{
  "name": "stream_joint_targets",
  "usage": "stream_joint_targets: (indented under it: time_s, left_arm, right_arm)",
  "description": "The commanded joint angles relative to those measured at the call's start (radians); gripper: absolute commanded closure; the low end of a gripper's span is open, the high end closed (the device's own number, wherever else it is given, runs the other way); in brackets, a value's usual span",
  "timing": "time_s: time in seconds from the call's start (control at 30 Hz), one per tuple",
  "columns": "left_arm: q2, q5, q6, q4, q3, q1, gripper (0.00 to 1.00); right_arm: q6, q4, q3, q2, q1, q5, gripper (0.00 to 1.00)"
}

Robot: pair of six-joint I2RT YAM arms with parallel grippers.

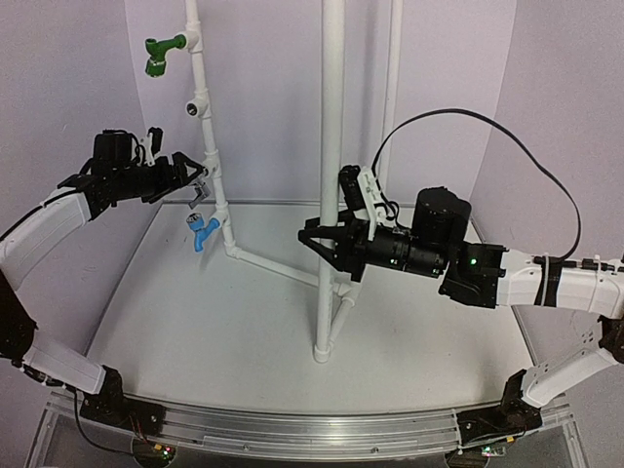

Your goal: Install the water faucets

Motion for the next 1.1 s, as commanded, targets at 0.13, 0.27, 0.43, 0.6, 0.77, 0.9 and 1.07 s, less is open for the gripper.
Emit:
stream_joint_targets:
  time_s: [0.13, 0.27, 0.43, 0.6, 0.77, 0.9, 1.07]
  left_arm:
    - [0.093, -0.204, 0.094, 0.019, 0.028, -0.089, 0.22]
    - [0.130, -0.328, 0.149, 0.006, 0.042, -0.138, 0.33]
    - [0.139, -0.493, 0.210, -0.004, 0.057, -0.172, 0.49]
    - [0.138, -0.595, 0.273, -0.019, 0.072, -0.172, 0.66]
    - [0.134, -0.698, 0.353, -0.036, 0.072, -0.172, 0.74]
    - [0.136, -0.790, 0.398, -0.052, 0.073, -0.176, 0.77]
    - [0.141, -0.894, 0.494, -0.047, 0.056, -0.202, 0.76]
  right_arm:
    - [0.203, 0.016, 0.048, 0.011, 0.025, -0.117, 1.00]
    - [0.202, 0.016, 0.044, 0.007, 0.026, -0.112, 1.00]
    - [0.199, 0.015, 0.039, -0.001, 0.026, -0.106, 1.00]
    - [0.197, 0.015, 0.039, 0.001, 0.027, -0.106, 1.00]
    - [0.198, 0.014, 0.037, 0.001, 0.026, -0.104, 1.00]
    - [0.197, 0.015, 0.036, 0.002, 0.026, -0.101, 1.00]
    - [0.196, 0.015, 0.037, 0.006, 0.027, -0.098, 1.00]
